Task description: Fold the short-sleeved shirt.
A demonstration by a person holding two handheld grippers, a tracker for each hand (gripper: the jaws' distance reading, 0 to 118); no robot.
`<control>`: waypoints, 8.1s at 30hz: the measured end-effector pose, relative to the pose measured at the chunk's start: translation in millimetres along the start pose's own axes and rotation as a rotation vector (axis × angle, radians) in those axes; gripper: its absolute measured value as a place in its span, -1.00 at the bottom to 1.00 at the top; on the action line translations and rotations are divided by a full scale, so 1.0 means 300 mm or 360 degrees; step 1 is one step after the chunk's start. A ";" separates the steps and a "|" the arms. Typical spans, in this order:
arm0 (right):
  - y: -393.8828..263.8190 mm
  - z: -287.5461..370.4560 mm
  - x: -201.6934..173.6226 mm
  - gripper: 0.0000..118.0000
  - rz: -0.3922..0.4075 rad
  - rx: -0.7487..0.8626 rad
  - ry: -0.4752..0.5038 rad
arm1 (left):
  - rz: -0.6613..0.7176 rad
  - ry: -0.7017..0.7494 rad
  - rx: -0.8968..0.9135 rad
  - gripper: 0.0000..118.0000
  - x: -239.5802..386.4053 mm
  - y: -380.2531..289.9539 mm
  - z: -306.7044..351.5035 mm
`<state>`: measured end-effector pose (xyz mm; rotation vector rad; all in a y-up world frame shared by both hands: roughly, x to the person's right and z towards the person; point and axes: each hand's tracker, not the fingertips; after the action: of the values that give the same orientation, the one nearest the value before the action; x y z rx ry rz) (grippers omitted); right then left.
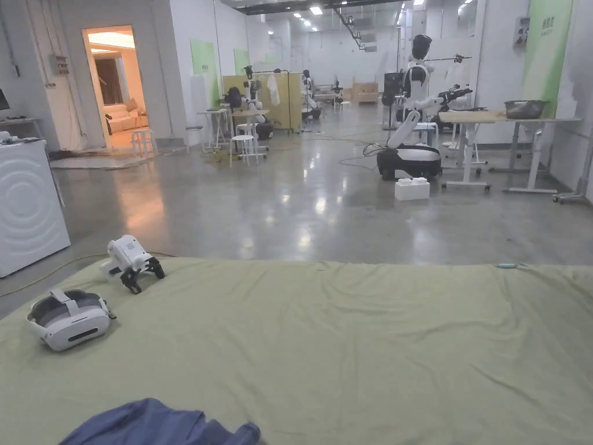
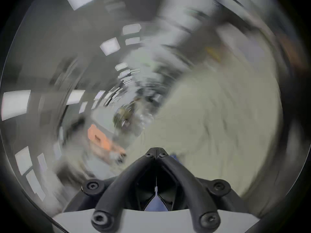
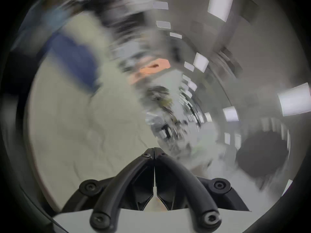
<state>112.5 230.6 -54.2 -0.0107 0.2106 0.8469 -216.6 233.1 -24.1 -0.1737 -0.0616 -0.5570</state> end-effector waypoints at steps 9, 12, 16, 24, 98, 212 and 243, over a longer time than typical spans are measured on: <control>-0.159 0.010 0.167 -1.00 -0.1565 -0.0105 -0.0206 | 0.1125 0.0072 0.0099 -1.00 -0.177 -0.064 0.015; -0.147 0.012 0.154 -1.00 -0.1368 -0.0095 -0.0190 | 0.1081 0.0046 0.0126 -1.00 -0.159 -0.051 0.018; -0.114 -0.003 0.139 -1.00 -0.1399 -0.0091 -0.0132 | 0.1063 0.0055 0.0092 -1.00 -0.166 -0.048 -0.010; -0.100 -0.005 0.114 -1.00 -0.1342 -0.0079 -0.0109 | 0.1066 0.0061 0.0049 -1.00 -0.195 -0.079 -0.016; -0.403 0.165 0.114 -1.00 -0.1384 -0.0456 -0.0109 | 0.0838 -0.1071 -0.0146 0.42 0.531 0.144 -0.500; 0.000 -0.656 1.134 -1.00 -0.1534 -0.0234 -0.0369 | 0.1078 -0.0059 0.0168 -0.88 -0.717 0.570 -0.605; 0.038 -1.132 1.157 -1.00 -0.1501 -0.0137 -0.0431 | 0.1097 -0.0071 0.0031 -0.88 -0.570 0.432 -1.270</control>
<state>265.8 464.4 -451.5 -0.0697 -0.0948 -0.0878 -288.4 361.4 -435.9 -0.1757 -0.0466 0.1347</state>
